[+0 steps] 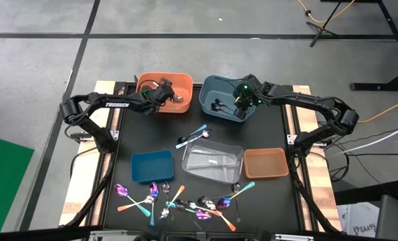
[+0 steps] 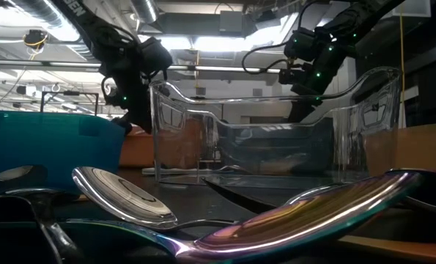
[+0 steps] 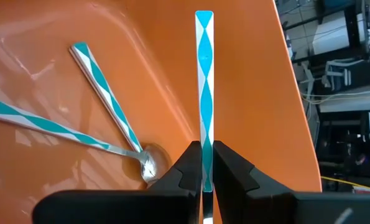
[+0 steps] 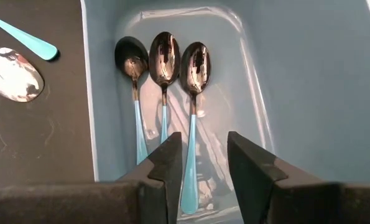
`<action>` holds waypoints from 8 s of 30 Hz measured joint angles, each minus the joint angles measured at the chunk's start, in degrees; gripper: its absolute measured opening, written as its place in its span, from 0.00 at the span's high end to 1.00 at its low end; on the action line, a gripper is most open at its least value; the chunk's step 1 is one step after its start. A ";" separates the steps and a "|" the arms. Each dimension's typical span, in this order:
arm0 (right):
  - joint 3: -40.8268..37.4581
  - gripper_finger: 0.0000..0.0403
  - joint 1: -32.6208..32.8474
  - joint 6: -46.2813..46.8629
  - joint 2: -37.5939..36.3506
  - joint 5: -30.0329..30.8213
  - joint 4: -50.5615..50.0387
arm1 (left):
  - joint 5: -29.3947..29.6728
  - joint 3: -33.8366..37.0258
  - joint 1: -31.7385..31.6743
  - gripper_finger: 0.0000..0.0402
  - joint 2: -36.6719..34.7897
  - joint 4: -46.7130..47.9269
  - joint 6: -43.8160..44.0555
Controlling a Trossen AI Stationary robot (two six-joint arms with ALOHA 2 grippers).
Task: Sort silverware by color (type)
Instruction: Put the white patterned spoon into the orange bin, then put the blue spoon into the light blue bin
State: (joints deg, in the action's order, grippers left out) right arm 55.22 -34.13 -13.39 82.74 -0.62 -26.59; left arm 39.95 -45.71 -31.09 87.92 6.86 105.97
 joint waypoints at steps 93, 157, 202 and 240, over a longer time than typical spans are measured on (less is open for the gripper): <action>-0.04 0.71 -0.01 0.02 0.01 -0.02 -0.92 | -24.88 -0.02 15.88 0.79 -0.31 -33.82 -96.90; 15.98 0.71 21.36 -9.45 18.63 -15.80 22.38 | -24.00 0.00 21.16 0.79 -42.99 15.24 -108.02; 16.00 0.71 14.60 -20.35 25.99 -18.16 13.85 | -24.23 0.00 21.16 0.79 -42.56 15.25 -107.45; 15.96 0.71 14.60 -22.93 30.69 -19.93 16.55 | -24.21 0.00 21.16 0.79 -42.56 15.25 -107.43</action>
State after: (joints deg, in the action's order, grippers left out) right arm 71.18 -19.53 -36.32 113.43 -20.56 -10.04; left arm 15.74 -45.71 -9.93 45.36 22.11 -1.45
